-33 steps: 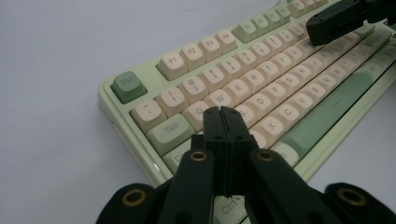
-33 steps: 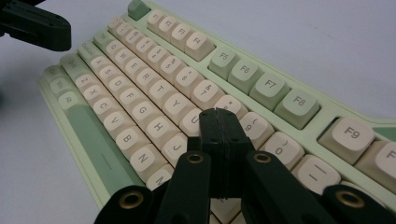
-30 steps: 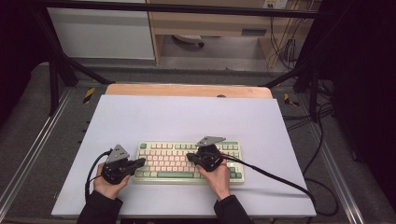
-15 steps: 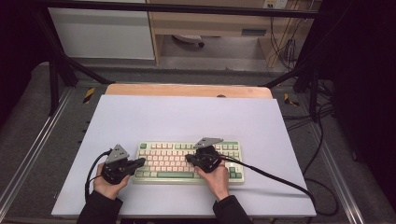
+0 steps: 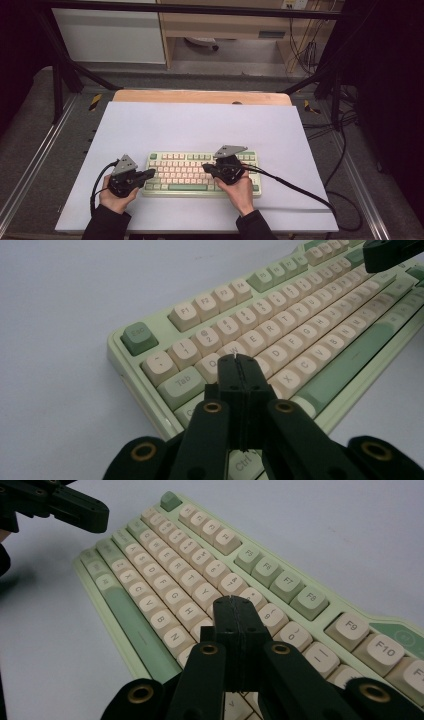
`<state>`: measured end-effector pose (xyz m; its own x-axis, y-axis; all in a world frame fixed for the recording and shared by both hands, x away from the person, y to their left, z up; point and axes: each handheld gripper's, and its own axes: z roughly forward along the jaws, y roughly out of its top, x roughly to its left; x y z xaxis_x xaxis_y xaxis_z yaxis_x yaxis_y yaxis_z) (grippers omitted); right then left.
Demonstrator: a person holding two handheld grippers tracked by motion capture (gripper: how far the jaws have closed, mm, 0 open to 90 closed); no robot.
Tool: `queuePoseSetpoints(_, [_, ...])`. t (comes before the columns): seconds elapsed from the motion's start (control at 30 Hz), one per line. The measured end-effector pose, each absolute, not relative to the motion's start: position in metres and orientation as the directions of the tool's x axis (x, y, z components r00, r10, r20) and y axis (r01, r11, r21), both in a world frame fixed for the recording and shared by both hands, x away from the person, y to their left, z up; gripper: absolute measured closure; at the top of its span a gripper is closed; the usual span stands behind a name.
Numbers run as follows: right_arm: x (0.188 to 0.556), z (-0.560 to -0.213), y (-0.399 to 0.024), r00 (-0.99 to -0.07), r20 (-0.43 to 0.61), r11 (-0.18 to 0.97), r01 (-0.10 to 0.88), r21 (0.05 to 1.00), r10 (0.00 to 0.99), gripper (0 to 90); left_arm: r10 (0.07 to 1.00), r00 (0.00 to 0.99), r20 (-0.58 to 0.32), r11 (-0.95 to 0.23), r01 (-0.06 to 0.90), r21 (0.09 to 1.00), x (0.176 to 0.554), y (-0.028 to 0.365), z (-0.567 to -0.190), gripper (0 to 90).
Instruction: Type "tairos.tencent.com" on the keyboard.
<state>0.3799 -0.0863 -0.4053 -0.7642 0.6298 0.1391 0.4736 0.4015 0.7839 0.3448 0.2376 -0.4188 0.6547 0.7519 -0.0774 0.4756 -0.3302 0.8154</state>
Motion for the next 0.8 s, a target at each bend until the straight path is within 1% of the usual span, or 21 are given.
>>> queuePoseSetpoints(0.47, [0.371, -0.401, -0.119, -0.762, 0.154, 0.393, 0.482, 0.784, 0.629, 90.0, 0.752, 0.655, -0.075, -0.327, 0.469, 0.820, 0.344, 0.233, -0.414, 90.0])
queuePoseSetpoints(0.8, [0.363, -0.404, -0.143, -0.752, 0.156, 0.387, 0.491, 0.781, 0.640, 90.0, 0.745, 0.664, -0.064, -0.342, 0.462, 0.818, 0.347, 0.216, -0.409, 90.0])
